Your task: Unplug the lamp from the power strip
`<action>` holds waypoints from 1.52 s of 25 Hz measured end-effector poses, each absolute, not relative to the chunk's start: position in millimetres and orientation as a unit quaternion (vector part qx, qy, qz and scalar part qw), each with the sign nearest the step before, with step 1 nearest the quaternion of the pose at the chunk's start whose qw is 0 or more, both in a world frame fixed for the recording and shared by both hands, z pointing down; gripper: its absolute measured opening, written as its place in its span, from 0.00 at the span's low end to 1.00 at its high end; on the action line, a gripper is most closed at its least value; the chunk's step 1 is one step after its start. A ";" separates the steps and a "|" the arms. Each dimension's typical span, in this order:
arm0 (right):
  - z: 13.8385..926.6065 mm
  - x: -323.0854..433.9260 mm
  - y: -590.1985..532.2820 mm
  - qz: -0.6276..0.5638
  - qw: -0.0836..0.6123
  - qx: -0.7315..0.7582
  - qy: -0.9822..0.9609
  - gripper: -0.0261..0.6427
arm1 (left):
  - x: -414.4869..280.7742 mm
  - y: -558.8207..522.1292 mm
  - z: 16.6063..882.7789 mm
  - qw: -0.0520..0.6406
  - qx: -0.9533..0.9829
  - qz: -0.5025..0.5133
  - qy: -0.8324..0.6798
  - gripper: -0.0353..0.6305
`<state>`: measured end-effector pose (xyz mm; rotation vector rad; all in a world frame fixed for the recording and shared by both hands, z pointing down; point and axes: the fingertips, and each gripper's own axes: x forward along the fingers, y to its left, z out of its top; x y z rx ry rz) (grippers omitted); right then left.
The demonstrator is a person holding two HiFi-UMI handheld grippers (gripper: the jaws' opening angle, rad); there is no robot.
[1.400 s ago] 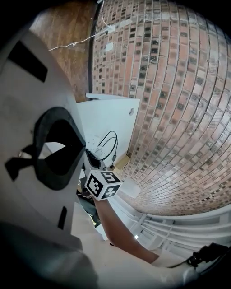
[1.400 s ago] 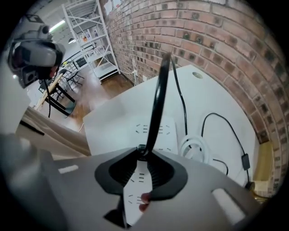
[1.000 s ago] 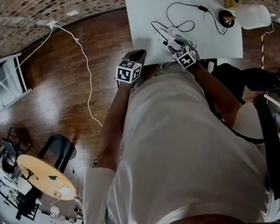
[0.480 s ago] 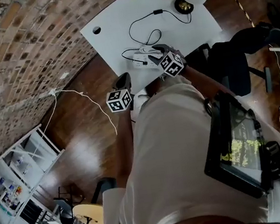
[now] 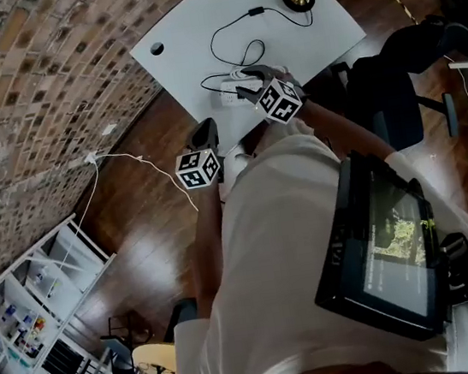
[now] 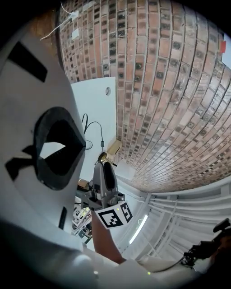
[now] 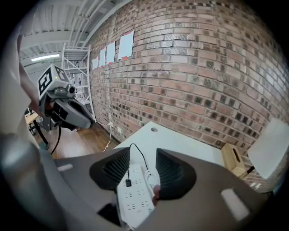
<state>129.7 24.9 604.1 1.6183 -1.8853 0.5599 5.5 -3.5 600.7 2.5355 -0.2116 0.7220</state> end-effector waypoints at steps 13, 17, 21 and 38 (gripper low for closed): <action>580.7 46.9 45.5 0.203 0.290 0.640 -0.682 0.31 | -91.9 20.5 609.2 0.249 0.933 0.251 -0.061 0.06; 577.8 25.4 57.1 0.202 0.296 0.636 -0.684 0.30 | -106.2 27.6 609.3 0.253 0.934 0.244 -0.062 0.06; 572.7 11.3 63.9 0.194 0.298 0.631 -0.690 0.30 | -115.6 32.4 610.0 0.254 0.935 0.239 -0.066 0.06; 552.3 3.9 169.3 0.194 0.254 0.625 -0.712 0.28 | -107.6 137.1 596.3 0.243 0.934 0.253 -0.064 0.06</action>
